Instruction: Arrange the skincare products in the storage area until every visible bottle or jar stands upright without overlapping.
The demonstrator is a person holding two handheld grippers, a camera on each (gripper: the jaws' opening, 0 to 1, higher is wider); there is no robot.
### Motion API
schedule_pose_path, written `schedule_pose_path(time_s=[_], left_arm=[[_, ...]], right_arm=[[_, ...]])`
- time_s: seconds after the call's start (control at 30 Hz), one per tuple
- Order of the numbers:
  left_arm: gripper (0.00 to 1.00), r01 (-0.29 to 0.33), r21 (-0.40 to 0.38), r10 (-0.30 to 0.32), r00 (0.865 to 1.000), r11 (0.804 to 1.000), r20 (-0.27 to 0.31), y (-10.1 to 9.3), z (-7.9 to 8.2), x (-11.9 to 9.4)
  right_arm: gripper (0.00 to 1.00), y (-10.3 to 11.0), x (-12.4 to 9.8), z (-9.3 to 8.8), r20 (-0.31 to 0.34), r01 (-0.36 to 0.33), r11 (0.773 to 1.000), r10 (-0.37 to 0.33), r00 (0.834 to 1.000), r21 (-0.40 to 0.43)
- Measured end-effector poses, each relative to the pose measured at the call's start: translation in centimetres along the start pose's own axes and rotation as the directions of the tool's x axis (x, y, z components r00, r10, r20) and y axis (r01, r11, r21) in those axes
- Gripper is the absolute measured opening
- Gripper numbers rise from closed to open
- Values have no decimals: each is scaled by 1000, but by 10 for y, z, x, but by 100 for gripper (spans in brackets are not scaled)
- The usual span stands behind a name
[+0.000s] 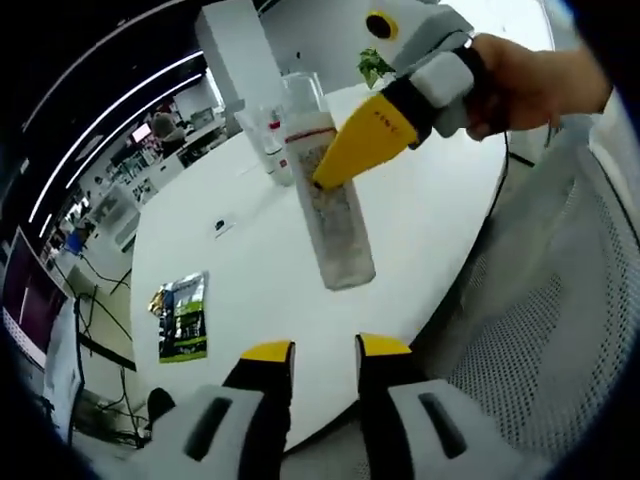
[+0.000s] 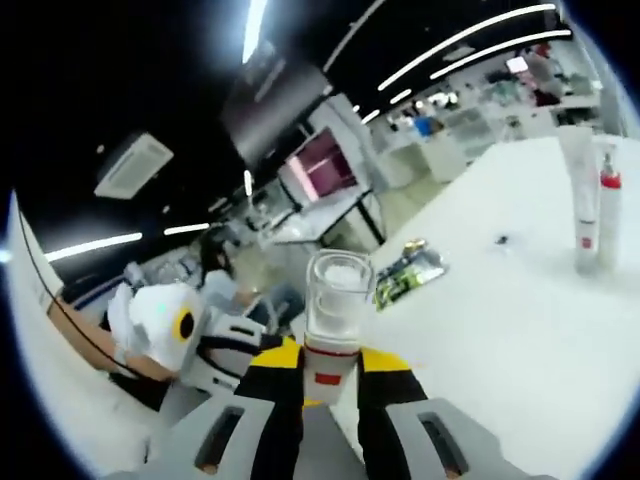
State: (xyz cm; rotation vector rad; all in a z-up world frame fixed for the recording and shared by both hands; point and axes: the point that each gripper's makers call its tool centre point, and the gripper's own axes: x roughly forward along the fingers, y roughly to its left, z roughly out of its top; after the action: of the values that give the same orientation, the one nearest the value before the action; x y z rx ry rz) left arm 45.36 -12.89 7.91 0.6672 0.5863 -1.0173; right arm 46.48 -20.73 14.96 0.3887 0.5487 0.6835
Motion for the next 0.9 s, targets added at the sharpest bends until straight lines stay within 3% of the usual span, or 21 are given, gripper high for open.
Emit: schedule_pose_path(time_s=[0.2, 0.3, 0.53, 0.6, 0.67, 0.9], left_arm=[[19, 2, 35, -2, 1000, 999, -14, -9, -2, 7], [18, 5, 80, 1, 998, 997, -64, -13, -13, 10], [17, 22, 139, -5, 993, 990, -120, -17, -23, 14], [12, 6, 156, 13, 993, 988, -117, -13, -22, 12], [12, 7, 143, 9, 994, 990, -112, -13, -22, 13], [14, 45, 154, -23, 990, 987, -141, -19, -27, 15]], right_arm=[[14, -31, -19, 13, 28, 93, 995, -92, 995, -28], [14, -43, -25, 11, 22, 134, 989, -133, 991, -57], [14, -71, -34, 7, 12, 221, 970, -221, 975, -100], [14, -77, -37, 9, 20, 237, 966, -236, 972, -102], [14, -92, -43, 9, 14, 287, 948, -288, 957, -136], [14, -134, -56, 10, 25, 385, 914, -385, 923, -130]])
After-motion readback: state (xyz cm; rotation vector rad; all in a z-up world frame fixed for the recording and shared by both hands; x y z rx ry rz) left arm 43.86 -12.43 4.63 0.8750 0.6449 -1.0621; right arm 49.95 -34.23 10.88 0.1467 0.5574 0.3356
